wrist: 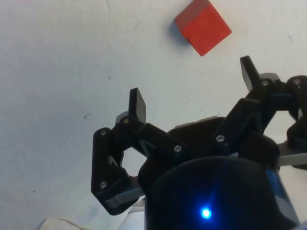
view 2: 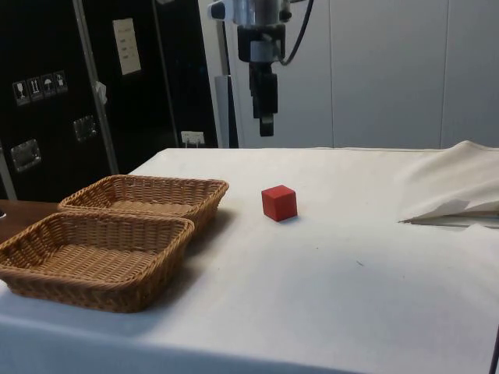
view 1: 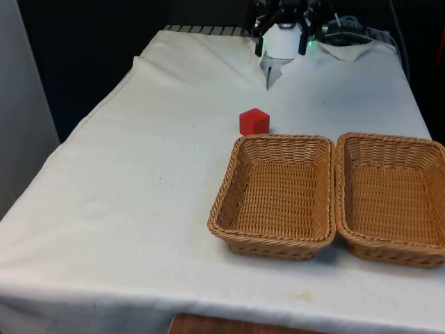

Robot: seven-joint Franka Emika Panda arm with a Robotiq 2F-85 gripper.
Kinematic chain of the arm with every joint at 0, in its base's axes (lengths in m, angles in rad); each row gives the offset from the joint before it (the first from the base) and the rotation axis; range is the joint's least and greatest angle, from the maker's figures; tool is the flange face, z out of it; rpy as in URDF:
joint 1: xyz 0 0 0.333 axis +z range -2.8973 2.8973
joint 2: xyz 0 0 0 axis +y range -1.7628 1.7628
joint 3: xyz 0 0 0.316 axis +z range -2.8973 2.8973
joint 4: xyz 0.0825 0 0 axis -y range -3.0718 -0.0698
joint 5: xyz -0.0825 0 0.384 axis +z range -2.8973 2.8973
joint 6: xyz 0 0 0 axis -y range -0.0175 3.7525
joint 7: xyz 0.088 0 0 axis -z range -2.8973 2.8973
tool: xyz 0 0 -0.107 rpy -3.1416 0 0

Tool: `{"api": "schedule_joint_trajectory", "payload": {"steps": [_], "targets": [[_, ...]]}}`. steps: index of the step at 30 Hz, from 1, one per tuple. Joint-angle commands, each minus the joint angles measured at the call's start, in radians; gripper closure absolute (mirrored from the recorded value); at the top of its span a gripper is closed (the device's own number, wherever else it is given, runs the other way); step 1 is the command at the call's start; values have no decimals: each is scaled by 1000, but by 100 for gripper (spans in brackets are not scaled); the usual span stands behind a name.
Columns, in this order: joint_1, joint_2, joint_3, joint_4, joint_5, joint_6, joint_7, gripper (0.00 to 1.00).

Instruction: Pick up the red cube and place it into the right basket.

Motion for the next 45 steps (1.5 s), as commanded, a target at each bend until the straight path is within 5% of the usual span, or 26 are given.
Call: {"api": "schedule_joint_trajectory", "payload": {"steps": [1,6,13,15,23,45], "targets": [[7,4,-1,-5,19,16,-19,0],[1,23,2,-2,31,23,-46,0],[7,63,2,-6,141,53,-173,0],[1,66,2,-2,129,45,-166,0],[4,115,4,1,229,60,-298,0],[2,254,2,42,173,80,-361,0]]}}
